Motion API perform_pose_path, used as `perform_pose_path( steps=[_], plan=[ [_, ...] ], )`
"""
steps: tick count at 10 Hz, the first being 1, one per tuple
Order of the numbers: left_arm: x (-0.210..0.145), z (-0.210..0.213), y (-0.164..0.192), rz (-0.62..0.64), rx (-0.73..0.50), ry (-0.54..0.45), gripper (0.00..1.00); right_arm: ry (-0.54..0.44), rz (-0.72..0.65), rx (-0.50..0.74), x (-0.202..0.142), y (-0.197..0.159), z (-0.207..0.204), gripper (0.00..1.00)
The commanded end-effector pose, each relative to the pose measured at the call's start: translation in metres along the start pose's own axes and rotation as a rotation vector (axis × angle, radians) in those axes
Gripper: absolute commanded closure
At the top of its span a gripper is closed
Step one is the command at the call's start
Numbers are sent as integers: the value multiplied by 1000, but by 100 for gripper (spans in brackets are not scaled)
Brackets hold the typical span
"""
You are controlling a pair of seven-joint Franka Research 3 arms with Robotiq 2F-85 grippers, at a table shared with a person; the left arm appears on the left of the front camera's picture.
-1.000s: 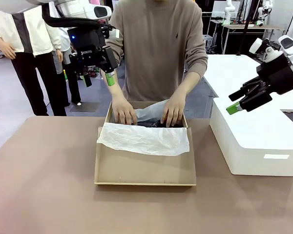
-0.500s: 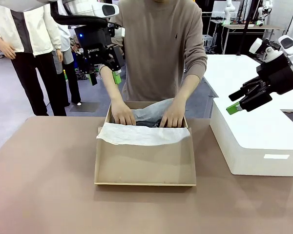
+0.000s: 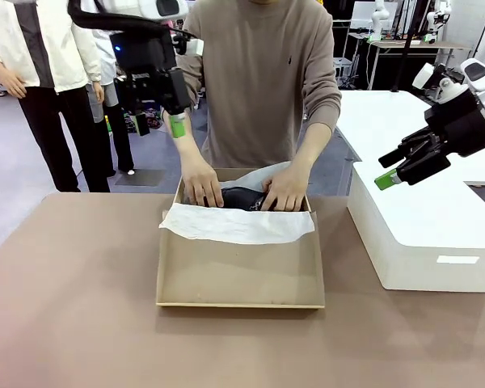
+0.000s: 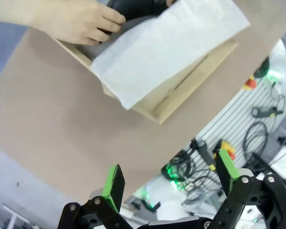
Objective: Pack the shoes into the box.
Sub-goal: Close the Shoes Box.
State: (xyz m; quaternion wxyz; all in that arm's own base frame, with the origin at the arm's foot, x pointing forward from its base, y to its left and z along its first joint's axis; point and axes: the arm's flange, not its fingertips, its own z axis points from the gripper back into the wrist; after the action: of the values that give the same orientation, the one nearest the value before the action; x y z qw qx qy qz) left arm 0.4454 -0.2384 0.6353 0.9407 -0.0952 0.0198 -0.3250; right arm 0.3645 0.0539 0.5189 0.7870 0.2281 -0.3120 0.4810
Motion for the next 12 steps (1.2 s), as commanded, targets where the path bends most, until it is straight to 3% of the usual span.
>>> perform_pose_path(
  steps=[1,5,8,9,12],
  plan=[
    [-34,7,16,-222,-2,14,0,-41,20,12,0,-2,-3,0],
    [-82,13,49,-543,15,93,0,-41,20,12,0,-2,-3,0],
    [-99,3,63,-747,-34,56,0,-41,20,12,0,-2,-3,0],
    [-85,16,55,-627,-10,95,0,-41,20,12,0,-2,-3,0],
    [-85,16,55,-627,-10,95,0,-41,20,12,0,-2,-3,0]
  ],
)
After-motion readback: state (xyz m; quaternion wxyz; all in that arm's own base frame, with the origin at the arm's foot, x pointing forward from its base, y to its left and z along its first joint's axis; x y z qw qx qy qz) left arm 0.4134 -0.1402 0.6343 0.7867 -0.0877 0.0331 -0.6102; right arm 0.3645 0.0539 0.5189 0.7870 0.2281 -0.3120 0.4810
